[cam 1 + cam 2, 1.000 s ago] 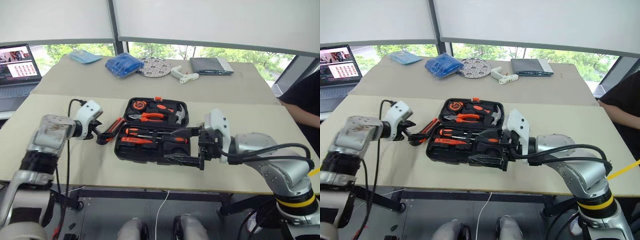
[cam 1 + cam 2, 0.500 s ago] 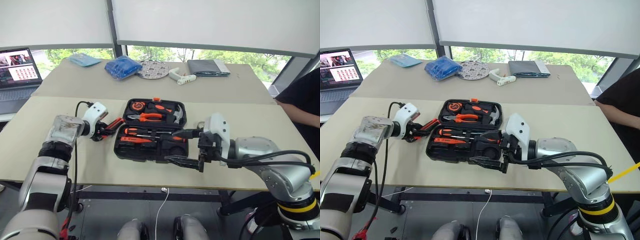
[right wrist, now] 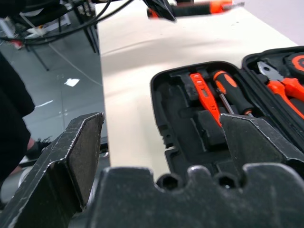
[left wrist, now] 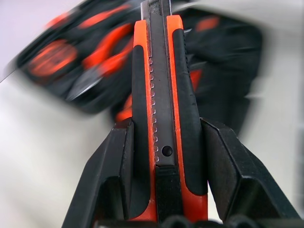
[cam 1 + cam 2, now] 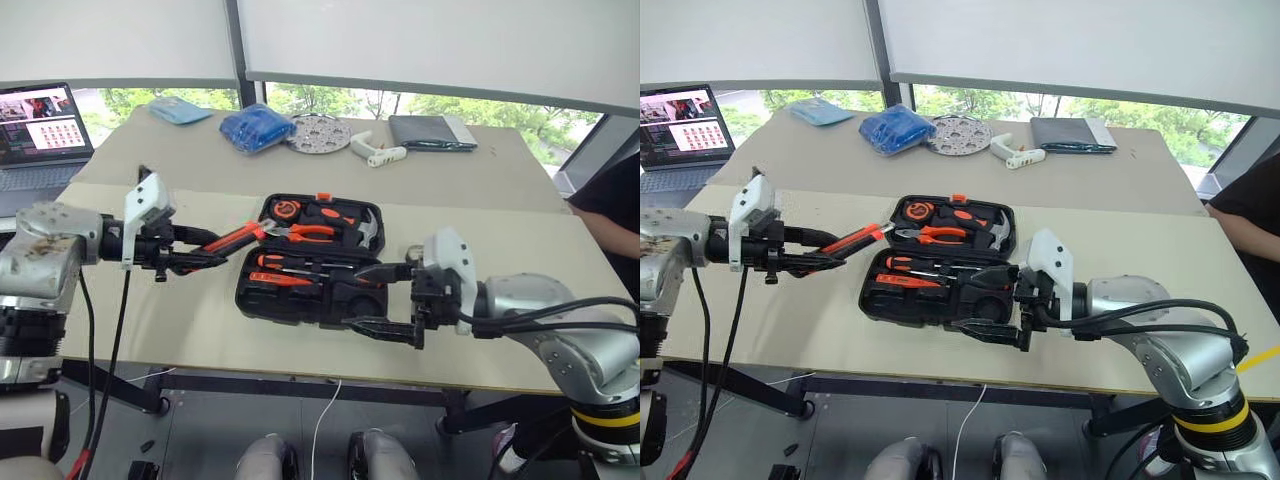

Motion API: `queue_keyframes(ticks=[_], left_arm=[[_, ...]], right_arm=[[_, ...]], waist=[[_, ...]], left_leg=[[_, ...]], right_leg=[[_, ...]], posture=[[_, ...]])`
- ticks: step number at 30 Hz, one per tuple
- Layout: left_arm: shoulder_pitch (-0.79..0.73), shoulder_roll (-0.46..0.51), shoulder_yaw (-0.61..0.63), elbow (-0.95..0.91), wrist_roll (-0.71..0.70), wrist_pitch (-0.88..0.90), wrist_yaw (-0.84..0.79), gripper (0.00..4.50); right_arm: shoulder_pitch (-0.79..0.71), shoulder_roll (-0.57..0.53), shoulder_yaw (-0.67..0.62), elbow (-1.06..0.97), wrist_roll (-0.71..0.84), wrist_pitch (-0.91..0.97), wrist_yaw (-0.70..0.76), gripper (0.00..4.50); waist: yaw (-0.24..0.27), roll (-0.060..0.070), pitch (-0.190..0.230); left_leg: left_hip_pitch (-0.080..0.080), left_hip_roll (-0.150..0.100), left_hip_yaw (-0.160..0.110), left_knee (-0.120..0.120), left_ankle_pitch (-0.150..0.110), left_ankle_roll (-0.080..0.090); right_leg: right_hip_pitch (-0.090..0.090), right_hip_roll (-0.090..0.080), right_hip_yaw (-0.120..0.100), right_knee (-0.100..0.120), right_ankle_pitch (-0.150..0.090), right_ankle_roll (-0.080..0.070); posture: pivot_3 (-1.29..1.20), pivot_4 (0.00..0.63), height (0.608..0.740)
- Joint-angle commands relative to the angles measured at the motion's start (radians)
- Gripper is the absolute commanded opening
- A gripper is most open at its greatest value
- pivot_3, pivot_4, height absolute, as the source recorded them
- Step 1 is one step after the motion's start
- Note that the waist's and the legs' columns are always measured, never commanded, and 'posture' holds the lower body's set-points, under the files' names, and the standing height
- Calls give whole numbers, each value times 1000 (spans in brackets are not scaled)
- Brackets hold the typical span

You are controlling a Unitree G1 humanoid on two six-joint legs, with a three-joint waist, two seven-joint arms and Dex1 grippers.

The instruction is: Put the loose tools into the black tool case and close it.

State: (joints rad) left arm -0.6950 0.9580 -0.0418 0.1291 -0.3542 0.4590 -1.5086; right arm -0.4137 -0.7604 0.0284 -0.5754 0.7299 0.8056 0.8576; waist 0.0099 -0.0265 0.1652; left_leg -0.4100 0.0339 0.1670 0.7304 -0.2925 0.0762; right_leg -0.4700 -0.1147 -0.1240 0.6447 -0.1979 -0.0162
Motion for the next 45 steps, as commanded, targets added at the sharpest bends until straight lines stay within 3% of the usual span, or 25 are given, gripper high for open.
queue_keyframes(ticks=[1, 6, 10, 14, 21, 26, 28, 34, 38, 41, 45], left_arm=[[-37, 45, -185, -76, -37, -79, -103, 1652], [-143, -43, -342, 88, 32, -230, -106, 1652], [-226, -130, -400, 256, 109, -338, -106, 1652], [-296, -154, -474, 367, 97, -406, -106, 1652], [-357, -208, -563, 451, 33, -380, -106, 1652], [-360, -265, -571, 566, 129, -462, -106, 1652], [-367, -281, -560, 599, 142, -476, -106, 2651], [-394, -303, -495, 604, 106, -400, -106, 4453], [-391, -292, -459, 579, 82, -385, -106, 4453], [-384, -286, -442, 583, 83, -392, -106, 3726], [-375, -282, -444, 576, 95, -404, -106, 2277]], right_arm=[[13, -26, -42, -44, 30, -4, 17, 4500], [46, -59, -68, -92, 61, 18, 12, 4500], [74, -79, -76, -117, 65, 21, -5, 4500], [95, -77, -81, -133, 65, 21, -34, 4500], [100, -64, -69, -135, 55, 16, -78, 4500], [99, -54, -62, -137, 42, 14, -110, 4500], [99, -53, -60, -138, 40, 15, -117, 4500], [105, -54, -58, -143, 47, 15, -126, 4500], [105, -52, -51, -143, 46, 14, -127, 4500], [108, -52, -46, -133, 36, 4, -121, 4500], [112, -52, -43, -123, 25, -7, -112, 4500]], waist=[[0, 0, 0], [2, 0, 0], [2, 0, 0], [-1, 0, 0], [2, 0, 0], [2, -1, 0], [2, -1, 0], [1, -1, 0], [1, -1, 0], [1, -1, 0], [1, -1, 0]], left_leg=[[1, 0, 0, 0, 0, 0], [1, 0, 0, 0, 0, 0], [1, 0, 0, 1, 0, 1], [1, 0, 0, 1, 0, 2], [0, 0, 0, 1, 0, 2], [0, 0, -1, 2, -1, 3], [0, 0, -1, 3, -1, 3], [1, 0, -1, 3, -1, 3], [-1, 0, -2, 5, -2, 5], [-1, 0, -2, 6, -2, 5], [-1, 0, -1, 6, -2, 5]], right_leg=[[0, 0, 0, 0, 0, 0], [1, 1, 1, 2, 0, -1], [1, 1, 1, 2, 1, -1], [1, 1, 1, 1, 1, -1], [1, 1, 1, 1, 1, -1], [1, 1, 1, 1, 0, -1], [1, 1, 1, 1, 0, -1], [2, 1, 1, 1, 0, -1], [1, 1, 0, 1, 0, -1], [1, 1, 1, 1, 1, -1], [1, 1, 0, 1, 0, -1]], posture=[[0, 150, 718], [0, 150, 718], [0, 150, 718], [0, 150, 718], [0, 150, 718], [0, 150, 718], [0, 150, 718], [0, 150, 718], [0, 150, 718], [0, 150, 718], [0, 150, 718]])
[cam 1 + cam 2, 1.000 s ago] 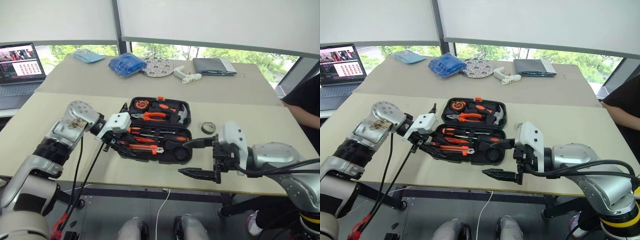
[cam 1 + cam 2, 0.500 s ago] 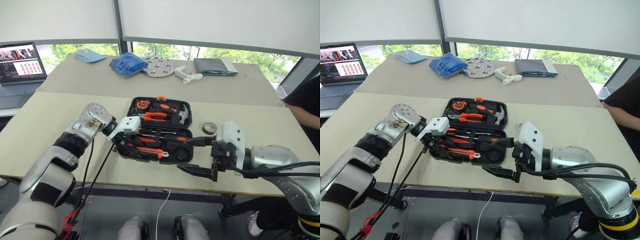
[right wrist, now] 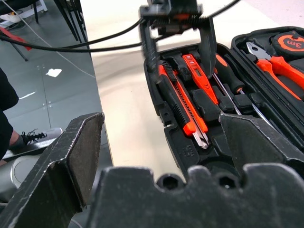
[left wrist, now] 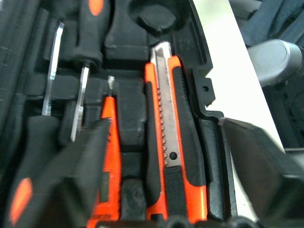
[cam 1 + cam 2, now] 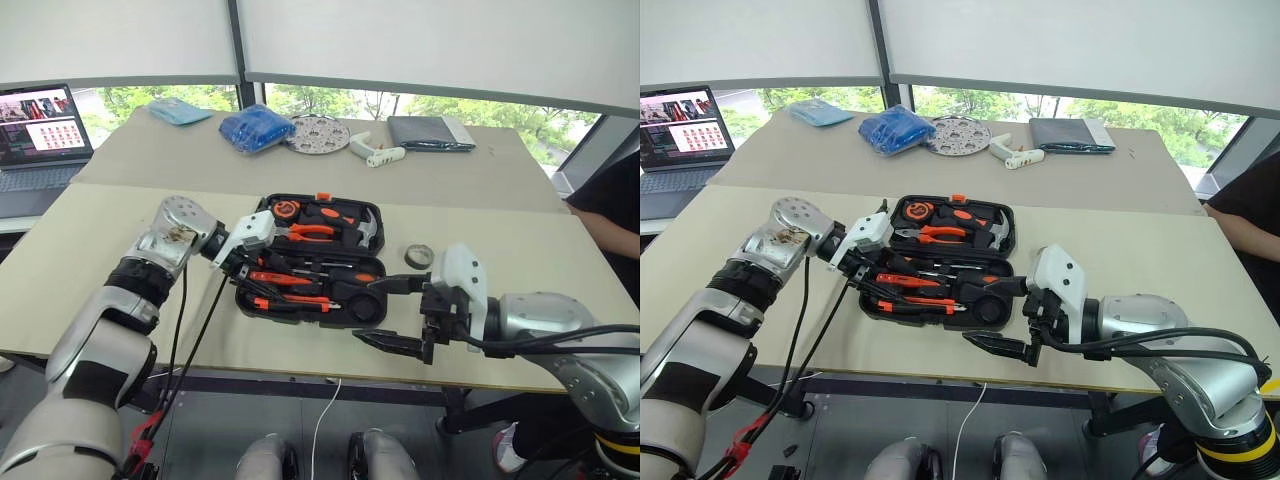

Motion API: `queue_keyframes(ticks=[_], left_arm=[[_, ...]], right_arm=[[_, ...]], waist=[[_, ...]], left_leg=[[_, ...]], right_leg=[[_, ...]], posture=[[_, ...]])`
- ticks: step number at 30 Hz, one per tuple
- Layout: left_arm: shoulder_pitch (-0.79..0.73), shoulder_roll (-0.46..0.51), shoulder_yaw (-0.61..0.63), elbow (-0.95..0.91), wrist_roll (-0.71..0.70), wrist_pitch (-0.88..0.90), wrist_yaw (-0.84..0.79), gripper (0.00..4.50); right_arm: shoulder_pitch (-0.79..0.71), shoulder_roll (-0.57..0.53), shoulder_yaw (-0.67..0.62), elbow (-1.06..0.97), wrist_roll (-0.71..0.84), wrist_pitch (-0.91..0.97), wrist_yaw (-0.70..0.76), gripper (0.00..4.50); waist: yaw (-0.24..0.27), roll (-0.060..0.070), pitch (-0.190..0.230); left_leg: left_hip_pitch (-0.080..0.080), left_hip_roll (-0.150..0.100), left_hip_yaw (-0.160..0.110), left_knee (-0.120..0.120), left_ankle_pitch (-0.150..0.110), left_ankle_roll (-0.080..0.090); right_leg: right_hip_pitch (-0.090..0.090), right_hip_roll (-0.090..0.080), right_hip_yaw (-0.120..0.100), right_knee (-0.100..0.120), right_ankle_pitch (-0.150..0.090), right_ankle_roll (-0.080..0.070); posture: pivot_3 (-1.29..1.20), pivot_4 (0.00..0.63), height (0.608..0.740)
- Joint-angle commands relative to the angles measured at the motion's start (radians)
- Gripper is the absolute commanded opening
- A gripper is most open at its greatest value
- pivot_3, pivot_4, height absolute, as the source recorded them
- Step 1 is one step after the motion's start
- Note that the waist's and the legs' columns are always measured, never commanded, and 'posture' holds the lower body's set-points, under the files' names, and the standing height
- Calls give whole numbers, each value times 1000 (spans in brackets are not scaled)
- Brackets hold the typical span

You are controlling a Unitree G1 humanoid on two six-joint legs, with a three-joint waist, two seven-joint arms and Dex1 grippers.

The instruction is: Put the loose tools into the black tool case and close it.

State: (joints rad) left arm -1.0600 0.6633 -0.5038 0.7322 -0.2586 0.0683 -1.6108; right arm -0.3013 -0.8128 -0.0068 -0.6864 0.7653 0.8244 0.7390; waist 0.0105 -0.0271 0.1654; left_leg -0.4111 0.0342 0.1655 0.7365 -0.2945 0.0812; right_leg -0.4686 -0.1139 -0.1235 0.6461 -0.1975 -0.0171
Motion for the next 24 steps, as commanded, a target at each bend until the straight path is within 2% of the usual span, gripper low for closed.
queue_keyframes(ticks=[1, 6, 7, 9, 12, 17, 24], left_arm=[[-8, 15, 13, -31, 0, -18, -4, 2019], [7, 38, -23, -65, -24, -27, -4, 137], [9, 46, -38, -74, -26, -28, -4, 21], [10, 50, -57, -74, -7, -41, -4, 21], [19, 27, -86, 0, 152, -169, 10, 21], [55, -9, -66, 18, 239, -218, 47, 21], [93, 7, 13, -28, 231, -183, 8, 21]], right_arm=[[-1, 1, -6, -10, -14, -28, 8, 4500], [-3, 4, -1, -5, -27, -33, 8, 4500], [-2, 8, -1, -5, -27, -32, 5, 4500], [-1, 13, -1, -5, -28, -32, 2, 4500], [-5, 25, 7, -7, -34, -28, -4, 4500], [-4, 33, 7, -5, -43, -25, -10, 4500], [5, 31, -4, 2, -46, -26, -9, 4500]], waist=[[0, 0, 0], [0, 0, 0], [0, 0, 0], [0, 0, 0], [1, 0, 0], [1, 0, 0], [-11, 2, -1]], left_leg=[[0, 0, 0, 0, 0, 0], [0, 0, 0, 0, 0, 0], [0, 0, 0, 0, 0, 0], [0, 0, 0, 1, 0, 0], [0, 0, 0, 1, 0, 0], [5, 0, -1, 1, -1, 1], [9, 2, -1, 0, -1, 2]], right_leg=[[0, 0, 0, 0, 0, 0], [0, 0, 0, 0, 0, 0], [0, 0, 0, 0, 0, 0], [0, 0, 0, 0, 0, 0], [0, 0, 0, 0, 0, 0], [6, 0, 0, -1, 0, 1], [8, -1, 0, 0, 0, 1]], posture=[[0, 150, 718], [0, 150, 718], [0, 150, 718], [0, 150, 718], [0, 150, 718], [0, 150, 718], [0, 150, 718]])
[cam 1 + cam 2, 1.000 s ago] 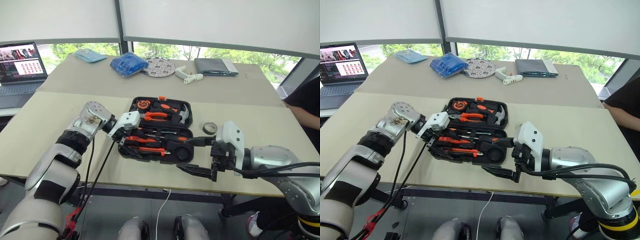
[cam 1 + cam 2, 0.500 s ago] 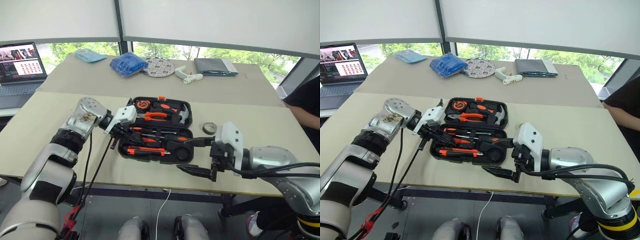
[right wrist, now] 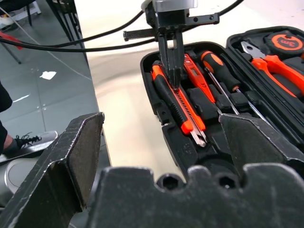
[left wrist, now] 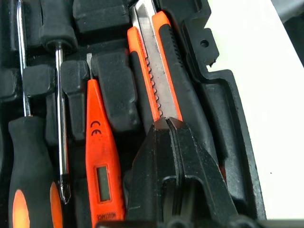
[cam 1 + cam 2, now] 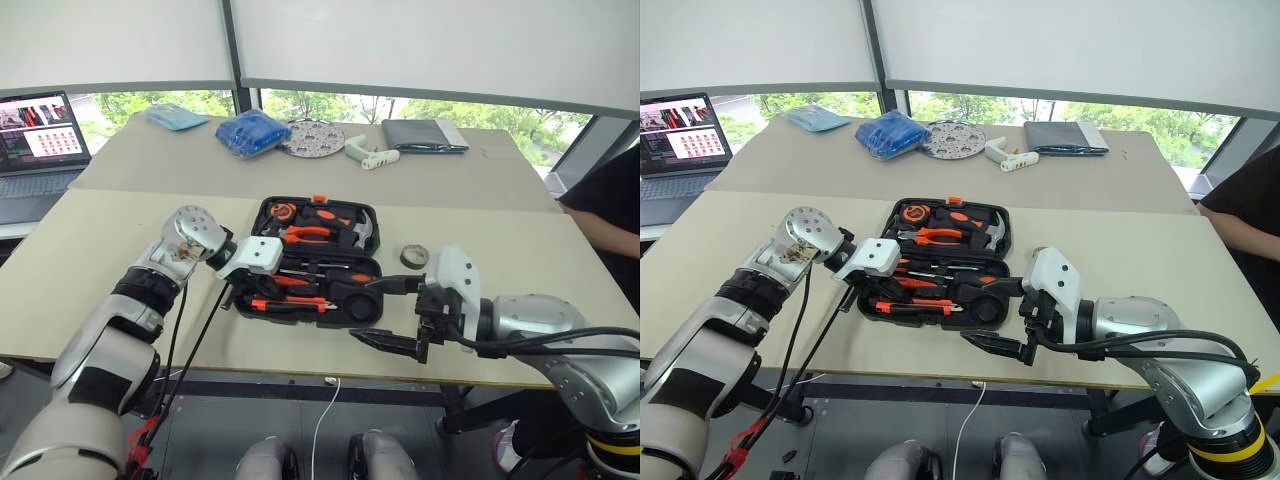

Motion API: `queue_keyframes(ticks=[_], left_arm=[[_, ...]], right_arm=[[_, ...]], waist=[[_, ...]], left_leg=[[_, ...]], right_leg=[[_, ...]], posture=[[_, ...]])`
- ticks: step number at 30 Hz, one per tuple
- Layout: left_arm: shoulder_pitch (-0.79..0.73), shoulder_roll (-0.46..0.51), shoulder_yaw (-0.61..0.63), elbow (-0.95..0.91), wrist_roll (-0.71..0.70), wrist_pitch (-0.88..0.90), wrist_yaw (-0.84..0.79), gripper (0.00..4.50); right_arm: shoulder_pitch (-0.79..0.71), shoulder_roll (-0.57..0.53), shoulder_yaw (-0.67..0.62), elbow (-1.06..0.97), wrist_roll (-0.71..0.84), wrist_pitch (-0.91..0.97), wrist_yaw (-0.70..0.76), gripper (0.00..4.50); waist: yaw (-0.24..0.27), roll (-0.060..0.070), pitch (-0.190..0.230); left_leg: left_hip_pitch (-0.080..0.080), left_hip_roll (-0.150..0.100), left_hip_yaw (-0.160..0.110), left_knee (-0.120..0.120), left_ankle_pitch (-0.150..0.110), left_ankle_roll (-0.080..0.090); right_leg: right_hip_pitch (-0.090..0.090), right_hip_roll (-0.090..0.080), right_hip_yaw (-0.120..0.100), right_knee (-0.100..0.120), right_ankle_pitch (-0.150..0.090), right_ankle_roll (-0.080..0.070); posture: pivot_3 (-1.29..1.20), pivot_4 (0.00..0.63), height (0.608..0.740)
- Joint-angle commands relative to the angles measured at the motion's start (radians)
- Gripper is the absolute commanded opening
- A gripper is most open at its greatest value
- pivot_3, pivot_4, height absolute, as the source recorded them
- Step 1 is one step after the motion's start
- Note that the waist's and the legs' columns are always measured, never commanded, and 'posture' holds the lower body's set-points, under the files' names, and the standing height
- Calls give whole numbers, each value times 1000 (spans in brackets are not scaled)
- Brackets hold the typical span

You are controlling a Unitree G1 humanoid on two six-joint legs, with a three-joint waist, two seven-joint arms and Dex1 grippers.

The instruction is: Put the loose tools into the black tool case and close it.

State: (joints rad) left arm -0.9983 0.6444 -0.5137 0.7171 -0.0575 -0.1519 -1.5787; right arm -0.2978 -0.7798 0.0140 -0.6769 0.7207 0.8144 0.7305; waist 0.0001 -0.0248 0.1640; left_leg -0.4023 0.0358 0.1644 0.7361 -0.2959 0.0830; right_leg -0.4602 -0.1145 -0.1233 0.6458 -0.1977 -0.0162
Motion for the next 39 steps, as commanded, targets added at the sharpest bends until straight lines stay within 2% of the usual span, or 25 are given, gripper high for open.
queue_keyframes(ticks=[1, 7, 10, 17, 23, 26, 29, 30, 31, 35, 39], left_arm=[[31, 32, 36, -24, 16, 59, -30, 21], [11, 97, 73, -118, -136, 230, -36, 21], [17, 122, 59, -162, -169, 250, -36, 21], [44, 88, 50, -172, -107, 202, -36, 21], [76, 53, 26, -97, 56, 32, 29, 21], [81, 46, 54, -95, 42, 54, 9, 21], [53, 48, 147, -122, -63, 162, -21, 21], [42, 55, 177, -151, -121, 232, -30, 520], [30, 61, 214, -182, -184, 311, -34, 627], [3, 62, 356, -289, -314, 522, 5, 1998], [33, 60, 429, -416, -374, 640, 76, 3366]], right_arm=[[3, -3, -26, -6, -2, -17, 1, 4500], [1, -8, -32, 2, -2, -16, 6, 4500], [-2, -5, -31, 6, 1, -16, 6, 4500], [-4, 0, -25, 4, 2, -14, 4, 4500], [-7, -3, -30, 3, 3, -9, 0, 4500], [-7, -8, -37, 4, 5, -6, -1, 4500], [6, -40, -70, 18, -2, -10, 12, 4500], [7, -54, -90, 29, 0, -7, 16, 4500], [6, -69, -117, 49, 9, 6, 18, 4500], [2, -132, -179, 131, 6, 26, 36, 4500], [-37, -197, -117, 290, -119, -41, 77, 4500]], waist=[[-2, 0, 0], [-9, 0, 0], [-8, 0, 0], [7, 0, 0], [11, 0, 0], [13, 1, 0], [12, 1, 0], [12, 0, 0], [12, 0, 0], [12, 0, 0], [10, 0, 0]], left_leg=[[0, 0, 0, 0, 0, 0], [-2, 0, 0, 0, 0, 0], [-4, 0, 0, 1, 0, 0], [-4, -1, 0, 1, 0, 0], [-3, -1, 0, 1, 0, 0], [-1, -1, 0, 1, 0, 1], [-1, -1, -1, 1, -1, 1], [-2, -1, -1, 1, -1, 1], [-3, -1, -1, 2, -1, 1], [-5, -1, -2, 3, -1, 1], [-4, -2, -1, 1, -1, 2]], right_leg=[[0, 0, 0, 0, 0, 0], [-2, 0, 0, 0, 0, 0], [-3, 0, 0, 0, 0, 0], [-2, 0, 0, -1, 0, 1], [-2, 0, -1, -1, 0, 0], [1, -1, -1, -1, 0, 1], [0, -2, -1, 0, 1, 1], [0, -2, -1, 0, 1, 1], [-1, -2, -1, 0, 1, 2], [-2, -1, -1, 0, 1, 2], [0, -1, 0, -3, 0, 3]], posture=[[0, 150, 718], [0, 150, 718], [0, 150, 718], [0, 150, 718], [0, 150, 718], [0, 150, 718], [0, 150, 718], [0, 150, 718], [0, 150, 718], [0, 150, 718], [0, 150, 718]])
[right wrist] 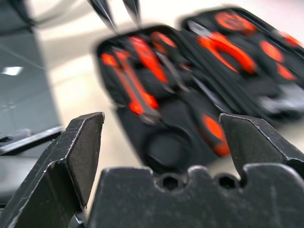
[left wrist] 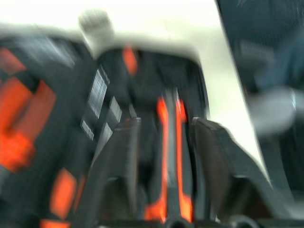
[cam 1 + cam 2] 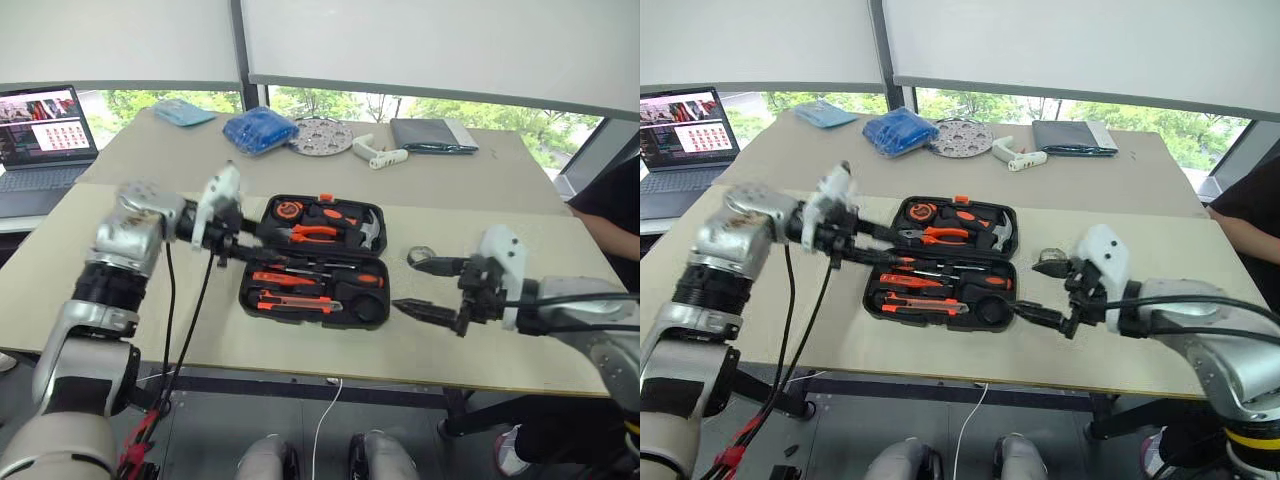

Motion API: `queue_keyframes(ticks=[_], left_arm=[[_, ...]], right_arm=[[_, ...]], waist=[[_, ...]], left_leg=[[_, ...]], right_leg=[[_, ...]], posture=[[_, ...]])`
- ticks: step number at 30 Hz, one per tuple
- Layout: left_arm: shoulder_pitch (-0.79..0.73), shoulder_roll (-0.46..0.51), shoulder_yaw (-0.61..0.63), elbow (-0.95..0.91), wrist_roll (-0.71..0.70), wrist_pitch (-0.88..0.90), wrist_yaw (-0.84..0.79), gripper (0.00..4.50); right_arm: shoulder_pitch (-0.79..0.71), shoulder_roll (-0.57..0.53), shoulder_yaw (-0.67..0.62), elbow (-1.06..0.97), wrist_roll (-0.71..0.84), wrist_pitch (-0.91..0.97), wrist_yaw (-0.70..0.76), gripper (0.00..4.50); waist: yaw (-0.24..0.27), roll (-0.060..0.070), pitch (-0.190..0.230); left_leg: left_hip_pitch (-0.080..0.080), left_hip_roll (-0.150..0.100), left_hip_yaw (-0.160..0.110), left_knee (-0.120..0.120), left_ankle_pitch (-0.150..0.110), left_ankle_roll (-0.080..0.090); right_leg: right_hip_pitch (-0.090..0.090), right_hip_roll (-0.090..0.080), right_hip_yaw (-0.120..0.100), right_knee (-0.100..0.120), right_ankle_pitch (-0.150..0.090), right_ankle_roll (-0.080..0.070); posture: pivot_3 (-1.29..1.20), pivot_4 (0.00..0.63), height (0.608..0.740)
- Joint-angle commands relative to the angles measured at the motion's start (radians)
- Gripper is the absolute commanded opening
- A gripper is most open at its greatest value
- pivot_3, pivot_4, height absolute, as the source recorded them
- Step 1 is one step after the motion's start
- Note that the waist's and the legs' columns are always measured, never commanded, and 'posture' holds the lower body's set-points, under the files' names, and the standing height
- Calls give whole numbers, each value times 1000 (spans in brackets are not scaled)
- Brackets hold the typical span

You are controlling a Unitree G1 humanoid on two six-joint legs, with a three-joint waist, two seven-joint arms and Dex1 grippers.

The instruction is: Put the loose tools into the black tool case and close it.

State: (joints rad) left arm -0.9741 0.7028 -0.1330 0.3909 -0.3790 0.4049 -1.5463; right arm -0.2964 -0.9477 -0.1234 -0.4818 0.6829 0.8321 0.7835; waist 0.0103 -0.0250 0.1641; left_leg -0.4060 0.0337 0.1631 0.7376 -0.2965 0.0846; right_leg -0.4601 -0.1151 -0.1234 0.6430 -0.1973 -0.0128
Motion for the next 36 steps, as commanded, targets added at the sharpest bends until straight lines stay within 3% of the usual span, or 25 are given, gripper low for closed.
queue_keyframes(ticks=[1, 4, 8, 14, 17, 24, 28, 32, 36], left_arm=[[18, -4, 57, -110, -66, 111, 54, 3743], [47, -12, 65, -159, -92, 156, 62, 4420], [86, -21, 69, -213, -91, 147, 90, 4420], [125, -10, 59, -248, -57, 92, 116, 4420], [136, -6, 61, -255, -54, 87, 125, 4500], [149, 9, 51, -243, -29, 50, 121, 4500], [158, 15, 29, -248, -22, 31, 85, 4500], [191, 21, -14, -258, 23, -31, 57, 4500], [218, 2, -47, -262, 51, -80, 54, 4500]], right_arm=[[-77, -28, 54, 166, -120, -71, 27, 4500], [-195, 0, 154, 357, -235, -138, 53, 4500], [-371, 100, 293, 650, -398, -274, 82, 4500], [-534, 240, 373, 983, -552, -436, 96, 4500], [-586, 292, 376, 1123, -595, -486, 90, 3759], [-612, 351, 359, 1231, -649, -562, 116, 1329], [-581, 318, 319, 1099, -606, -534, 180, 25], [-421, 257, 297, 659, -438, -380, 361, 25], [-264, 220, 328, 263, -344, -190, 362, 25]], waist=[[-1, 0, 0], [-12, 0, 0], [-28, 0, 1], [-30, 2, 2], [-27, 2, 2], [-31, 2, 2], [-30, 3, 2], [-25, 5, 3], [-26, 5, 3]], left_leg=[[0, 0, 0, 0, 0, 0], [1, 0, 1, 0, 0, 0], [3, 0, 2, 0, 1, -3], [3, 0, 2, -3, 3, -6], [2, 0, 3, -4, 3, -6], [2, 0, 3, -4, 3, -6], [3, 0, 3, -4, 4, -7], [3, 0, 2, -5, 4, -7], [3, 1, 1, -6, 4, -7]], right_leg=[[0, 0, 0, -1, 0, 0], [0, 0, 1, 0, -1, 1], [0, 1, 1, 2, -1, 1], [-1, 1, 1, 4, -2, -2], [-2, 1, 0, 4, -1, -4], [-1, 1, 0, 4, -1, -3], [-1, 1, 0, 5, -2, -3], [-1, 1, 0, 4, -1, -5], [-1, 1, -1, 4, 1, -9]], posture=[[0, 150, 718], [0, 150, 718], [0, 150, 718], [0, 150, 718], [0, 150, 718], [0, 150, 718], [0, 150, 718], [0, 150, 718], [0, 150, 718]])
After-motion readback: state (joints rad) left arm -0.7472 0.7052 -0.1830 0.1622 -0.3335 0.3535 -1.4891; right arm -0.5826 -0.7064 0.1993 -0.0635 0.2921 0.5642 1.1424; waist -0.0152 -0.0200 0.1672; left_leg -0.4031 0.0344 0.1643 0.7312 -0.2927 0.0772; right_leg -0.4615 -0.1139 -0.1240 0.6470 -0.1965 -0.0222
